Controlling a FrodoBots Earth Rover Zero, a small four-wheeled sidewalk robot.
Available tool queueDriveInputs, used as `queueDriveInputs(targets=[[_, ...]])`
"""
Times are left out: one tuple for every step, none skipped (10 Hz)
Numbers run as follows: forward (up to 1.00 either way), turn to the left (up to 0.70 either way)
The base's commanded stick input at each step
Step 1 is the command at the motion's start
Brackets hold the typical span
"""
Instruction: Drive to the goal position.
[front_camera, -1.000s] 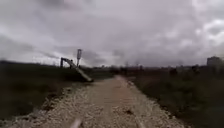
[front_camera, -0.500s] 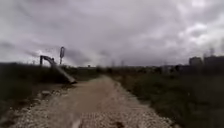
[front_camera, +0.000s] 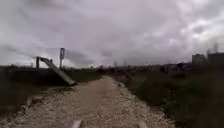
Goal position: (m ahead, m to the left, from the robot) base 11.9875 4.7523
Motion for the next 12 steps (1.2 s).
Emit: queueDriveInputs(targets=[[0.66, 0.0], [0.66, 0.0], [0.66, 0.0], [0.66, 0.0], [0.66, 0.0], [0.69, 0.0], [0.7, 0.0], [0.7, 0.0], [0.7, 0.0], [0.7, 0.0], [0.7, 0.0], [0.7, 0.0]])
